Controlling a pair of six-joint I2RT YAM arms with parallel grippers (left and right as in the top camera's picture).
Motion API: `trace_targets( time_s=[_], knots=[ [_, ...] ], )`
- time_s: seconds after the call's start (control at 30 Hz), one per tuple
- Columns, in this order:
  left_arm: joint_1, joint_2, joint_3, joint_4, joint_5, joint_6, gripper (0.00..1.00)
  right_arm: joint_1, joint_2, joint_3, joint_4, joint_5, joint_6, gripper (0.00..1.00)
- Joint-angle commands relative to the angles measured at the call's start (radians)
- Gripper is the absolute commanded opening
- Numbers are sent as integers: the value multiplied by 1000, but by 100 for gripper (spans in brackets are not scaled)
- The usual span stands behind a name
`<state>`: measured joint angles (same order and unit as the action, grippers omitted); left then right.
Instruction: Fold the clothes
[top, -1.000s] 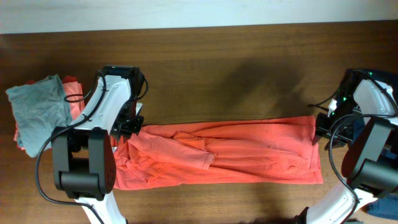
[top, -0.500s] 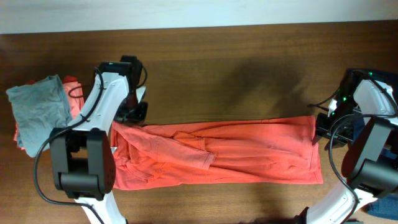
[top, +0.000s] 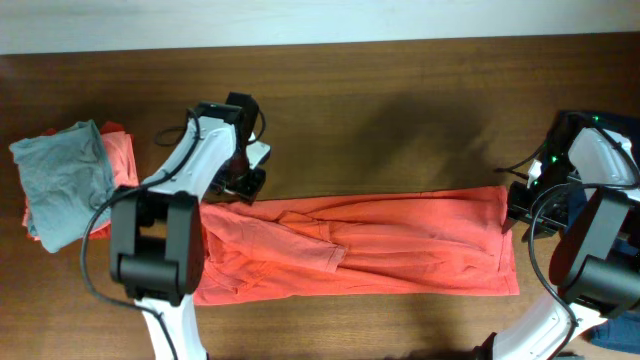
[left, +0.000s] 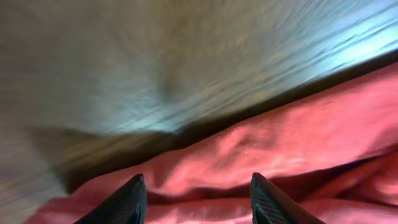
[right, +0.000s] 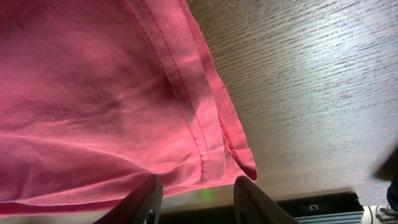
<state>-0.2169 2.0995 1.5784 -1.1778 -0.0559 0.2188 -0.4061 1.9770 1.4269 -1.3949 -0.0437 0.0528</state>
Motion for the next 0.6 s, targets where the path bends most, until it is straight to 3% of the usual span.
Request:
trace_targets(
  time_s=[0.0,0.23,0.47,0.57],
  knots=[
    [3,45,6,-48,-32,23,52,-6,-28,13,-4,-5,3,43],
    [3,39,7,-153,-45,-18,26,-4,-28,14,-1,-118,-76,43],
    [3,39,8,-189,-41,-39,18,34,-28,26,4,-156,-110,42],
    [3,39,8,-187,-41,-38,18,49,-28,34,3,-156,-124,43]
  ],
)
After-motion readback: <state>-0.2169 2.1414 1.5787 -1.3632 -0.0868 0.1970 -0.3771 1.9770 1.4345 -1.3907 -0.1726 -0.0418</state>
